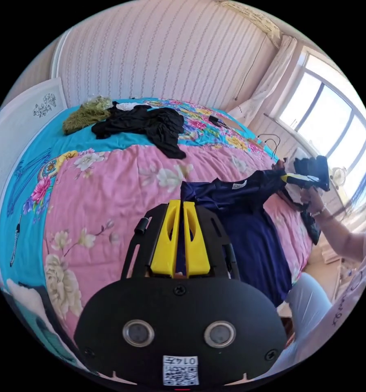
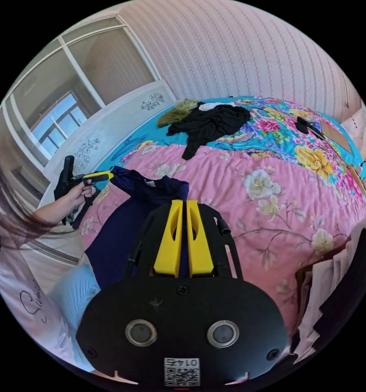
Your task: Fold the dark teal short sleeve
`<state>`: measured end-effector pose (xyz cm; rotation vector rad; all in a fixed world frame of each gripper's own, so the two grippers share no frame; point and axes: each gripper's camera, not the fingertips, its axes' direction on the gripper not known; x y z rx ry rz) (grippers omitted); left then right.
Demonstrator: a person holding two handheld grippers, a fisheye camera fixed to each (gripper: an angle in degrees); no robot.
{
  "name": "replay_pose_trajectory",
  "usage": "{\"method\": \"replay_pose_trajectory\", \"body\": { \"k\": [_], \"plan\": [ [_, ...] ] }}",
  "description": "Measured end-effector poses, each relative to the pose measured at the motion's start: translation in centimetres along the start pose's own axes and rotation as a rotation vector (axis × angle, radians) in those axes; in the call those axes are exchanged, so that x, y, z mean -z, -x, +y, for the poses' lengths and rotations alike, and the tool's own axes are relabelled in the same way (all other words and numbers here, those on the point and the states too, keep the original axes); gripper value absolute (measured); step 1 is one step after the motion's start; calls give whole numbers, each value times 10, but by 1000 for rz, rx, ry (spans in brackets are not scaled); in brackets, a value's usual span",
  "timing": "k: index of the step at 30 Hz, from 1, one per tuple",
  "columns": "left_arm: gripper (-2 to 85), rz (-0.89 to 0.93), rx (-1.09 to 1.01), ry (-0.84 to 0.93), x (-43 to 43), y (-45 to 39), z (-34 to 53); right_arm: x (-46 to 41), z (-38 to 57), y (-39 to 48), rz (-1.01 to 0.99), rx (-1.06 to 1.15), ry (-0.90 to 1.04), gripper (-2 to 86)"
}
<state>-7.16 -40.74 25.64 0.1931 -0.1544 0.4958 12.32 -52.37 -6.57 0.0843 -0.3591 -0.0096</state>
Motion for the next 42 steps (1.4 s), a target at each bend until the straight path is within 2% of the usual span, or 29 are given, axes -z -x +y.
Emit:
{"method": "replay_pose_trajectory", "body": {
  "k": [3,6,11,18,21,25,29,34,37,40,42],
  "plan": [
    [-10,-13,-61,32,14,-26,63,-2,68,41,43,70,73,5],
    [-10,5,-35,31,23,-38,121,-10,134,76,39,106,136,5],
    [-10,58,49,-36,42,-45,187,-9,227,117,46,16,120,6],
    [-9,97,123,-88,57,-55,262,6,305,173,110,-36,114,8],
    [-9,60,243,-63,61,-50,293,4,330,191,153,-39,175,11],
    [-9,60,277,-96,89,-55,331,15,365,207,153,-58,208,18],
    [-1,23,227,-73,102,-77,342,20,376,224,181,-58,184,46],
    [55,-19,133,-37,83,-117,326,-1,369,253,226,16,158,88],
    [58,-88,129,31,52,-129,319,-22,371,260,260,27,176,76],
    [13,-72,110,141,28,-137,323,-35,379,261,259,32,239,27],
    [-2,-57,98,118,34,-142,331,-31,387,264,239,50,254,19]
  ]
}}
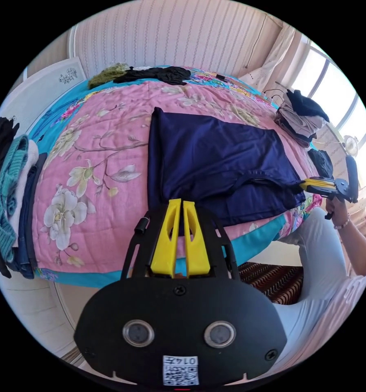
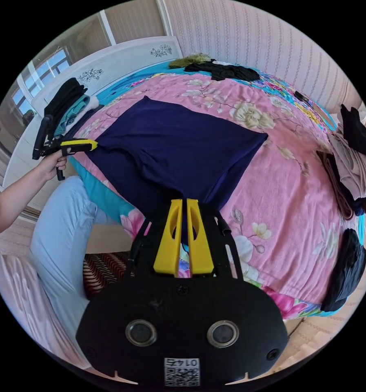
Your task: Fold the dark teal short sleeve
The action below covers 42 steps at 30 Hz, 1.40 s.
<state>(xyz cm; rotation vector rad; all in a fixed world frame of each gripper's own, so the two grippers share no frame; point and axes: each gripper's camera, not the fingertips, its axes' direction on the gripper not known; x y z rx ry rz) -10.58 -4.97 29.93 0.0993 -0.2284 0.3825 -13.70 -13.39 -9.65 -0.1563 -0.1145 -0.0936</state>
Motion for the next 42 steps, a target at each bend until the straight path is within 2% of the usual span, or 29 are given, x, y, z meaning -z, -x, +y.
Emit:
{"method": "replay_pose_trajectory", "body": {
  "k": [7,13,16,18,24,29,31,33,34,35,36,42],
  "plan": [
    [-9,35,24,-42,14,-1,35,3,37,14,-27,72,8,21],
    [7,-129,12,-64,34,-24,58,7,44,16,-58,29,16,51],
    [13,-100,-14,-100,44,-42,67,12,46,22,-16,22,28,30],
    [5,-17,-91,-165,45,-75,71,16,44,30,-7,53,-13,15],
    [-9,120,-191,-180,-2,-161,52,1,-28,61,1,132,-120,-2],
    [-10,63,-253,-153,-32,-205,37,-39,-126,73,54,195,-37,-4],
    [-10,-56,-253,-92,-61,-217,40,-63,-140,70,46,170,22,-4],
    [-10,-81,-221,-3,-90,-219,47,-97,-145,67,22,150,137,-5],
    [-10,-73,-208,-57,-89,-219,52,-117,-145,63,1,128,190,-6],
    [-10,-57,-185,-101,-91,-218,59,-114,-140,59,-1,114,100,-7],
    [-10,-42,-161,-133,-93,-219,65,-115,-139,58,-1,118,104,-7],
    [-10,17,-168,-136,-81,-235,66,-95,-167,51,-5,284,197,-9]
  ]
}}
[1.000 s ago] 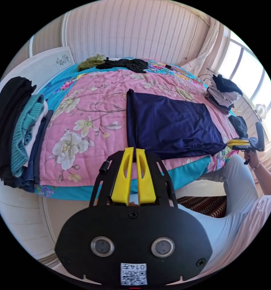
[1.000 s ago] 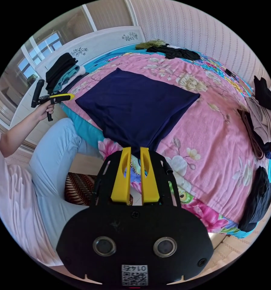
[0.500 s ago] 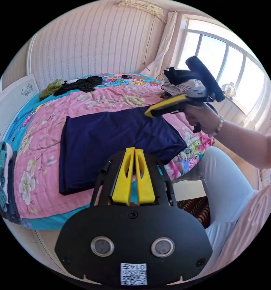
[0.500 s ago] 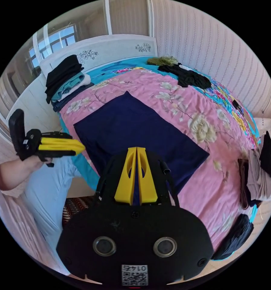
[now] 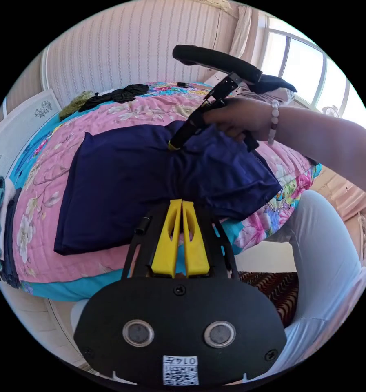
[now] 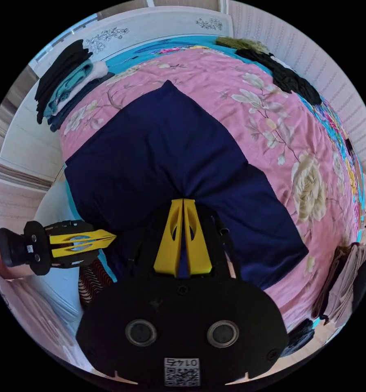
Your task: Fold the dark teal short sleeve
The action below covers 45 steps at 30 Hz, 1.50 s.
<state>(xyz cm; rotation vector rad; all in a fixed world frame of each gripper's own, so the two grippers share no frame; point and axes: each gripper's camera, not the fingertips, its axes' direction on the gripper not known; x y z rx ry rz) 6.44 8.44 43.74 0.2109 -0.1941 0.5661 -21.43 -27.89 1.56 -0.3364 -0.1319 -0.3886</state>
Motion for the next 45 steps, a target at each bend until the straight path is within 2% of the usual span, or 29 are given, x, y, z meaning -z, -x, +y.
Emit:
{"method": "replay_pose_trajectory", "body": {
  "k": [3,4,6,10,12,14,17,20,24,26,29,35,41,45],
  "plan": [
    [-10,-1,-6,34,-10,-11,4,17,-21,-26,47,-43,-63,-6],
    [-10,5,-10,80,-18,-13,6,14,-31,-41,72,-79,-58,-5],
    [-10,46,47,39,-26,-13,16,-7,-45,-61,114,-106,25,-4],
    [-9,86,11,82,-25,-19,8,-6,-43,-95,25,-141,42,-4],
    [-7,96,-28,1,-10,-27,5,14,-24,-108,-7,-176,-16,-3],
    [-2,59,-90,-82,4,-41,3,55,33,-125,-91,-254,-202,0],
    [36,58,-201,-153,13,-69,-2,96,137,-140,-103,-411,-365,15],
    [72,145,-270,-140,0,-100,-10,107,232,-154,-180,-618,-364,71],
    [143,203,-357,-47,-32,-148,-21,98,297,-159,-283,-700,-281,88],
    [150,199,-390,-36,-42,-164,-24,89,316,-166,-405,-736,-273,75],
    [148,176,-417,12,-59,-184,-29,83,324,-178,-555,-764,-319,33],
    [136,133,-469,32,-74,-207,-41,108,341,-202,-551,-719,-376,9],
    [44,66,-441,62,-82,-214,-53,139,355,-228,-693,-606,-470,9],
    [14,116,-382,51,-79,-206,-60,153,361,-263,-729,-638,-593,19]
  ]
}}
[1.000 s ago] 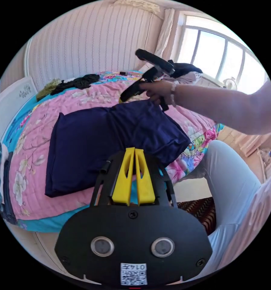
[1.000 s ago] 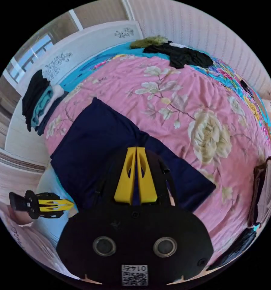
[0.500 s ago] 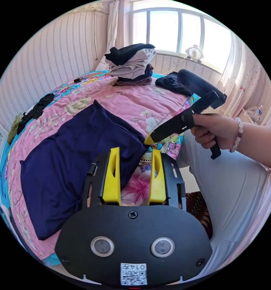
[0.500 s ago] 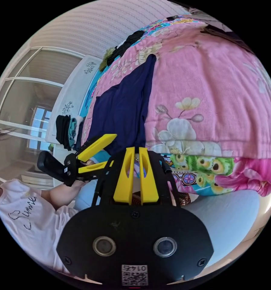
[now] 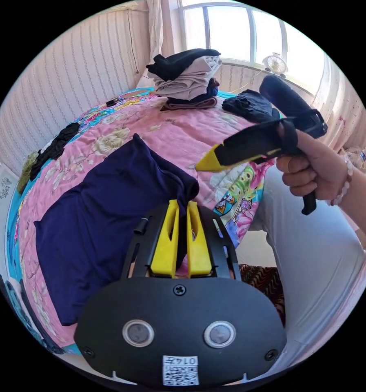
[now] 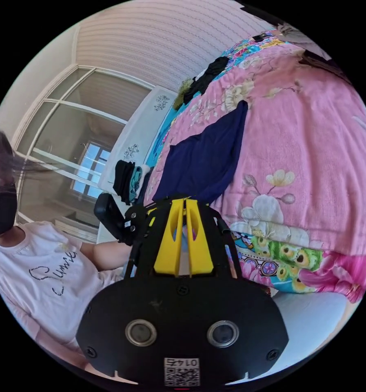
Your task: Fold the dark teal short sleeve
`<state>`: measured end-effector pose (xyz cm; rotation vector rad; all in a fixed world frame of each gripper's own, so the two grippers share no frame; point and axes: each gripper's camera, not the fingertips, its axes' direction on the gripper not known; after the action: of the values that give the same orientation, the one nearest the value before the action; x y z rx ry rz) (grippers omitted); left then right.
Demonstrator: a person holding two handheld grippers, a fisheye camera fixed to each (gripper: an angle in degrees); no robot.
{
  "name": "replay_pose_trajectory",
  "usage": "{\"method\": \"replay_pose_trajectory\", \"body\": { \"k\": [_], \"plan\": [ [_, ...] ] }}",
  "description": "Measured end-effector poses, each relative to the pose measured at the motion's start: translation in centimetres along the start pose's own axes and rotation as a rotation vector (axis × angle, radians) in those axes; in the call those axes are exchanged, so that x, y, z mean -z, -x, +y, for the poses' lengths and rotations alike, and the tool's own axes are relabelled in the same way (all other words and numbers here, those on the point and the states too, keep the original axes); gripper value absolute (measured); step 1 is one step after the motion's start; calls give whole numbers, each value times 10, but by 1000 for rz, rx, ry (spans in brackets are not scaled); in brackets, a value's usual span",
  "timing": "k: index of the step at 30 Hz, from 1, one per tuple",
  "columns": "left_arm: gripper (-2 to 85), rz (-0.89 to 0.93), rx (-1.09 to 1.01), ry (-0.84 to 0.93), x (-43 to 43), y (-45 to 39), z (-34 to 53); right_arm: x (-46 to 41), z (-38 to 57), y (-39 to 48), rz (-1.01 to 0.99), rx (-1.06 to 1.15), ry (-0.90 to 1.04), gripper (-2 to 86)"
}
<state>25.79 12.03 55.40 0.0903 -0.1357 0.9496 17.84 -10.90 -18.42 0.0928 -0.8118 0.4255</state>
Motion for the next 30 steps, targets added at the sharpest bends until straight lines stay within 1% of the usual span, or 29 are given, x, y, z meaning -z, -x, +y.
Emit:
{"method": "replay_pose_trajectory", "body": {
  "k": [1,2,3,4,5,7,9,13,15,17,19,21,23,26,28,30],
  "plan": [
    [11,1,6,-5,1,1,0,10,-12,-11,-2,-20,-85,29],
    [9,1,5,-7,1,0,0,15,-26,-24,43,-54,-147,43],
    [7,-1,-2,-9,3,-1,1,16,-33,-32,78,-80,-167,61],
    [5,-1,-12,-9,4,-2,1,13,-50,-49,117,-146,-193,98],
    [5,-1,-16,-9,5,-2,1,10,-66,-65,89,-196,-212,113],
    [4,11,-19,-13,8,-1,2,2,-90,-81,-9,-225,-250,121],
    [2,34,-4,-15,13,2,3,-7,-113,-89,-21,-238,-261,111],
    [2,52,15,-37,22,10,4,-24,-151,-92,76,-261,-187,29],
    [2,85,41,-73,31,17,3,-18,-156,-87,78,-236,-183,18],
    [1,132,43,-112,37,20,2,0,-154,-78,107,-181,-185,11],
    [1,147,-5,-160,43,15,-3,19,-148,-72,120,-142,-192,8],
    [1,162,-87,-207,50,0,-10,44,-136,-65,162,-119,-233,6],
    [0,209,-89,-255,57,-5,-12,81,-117,-55,222,-133,-344,5],
    [0,209,13,-328,71,10,-6,111,-103,-40,269,-164,-443,5],
    [0,226,98,-325,76,29,1,110,-107,-29,314,-168,-432,5],
    [-1,261,205,-329,85,62,16,92,-119,-17,340,-141,-366,5]
  ]
}}
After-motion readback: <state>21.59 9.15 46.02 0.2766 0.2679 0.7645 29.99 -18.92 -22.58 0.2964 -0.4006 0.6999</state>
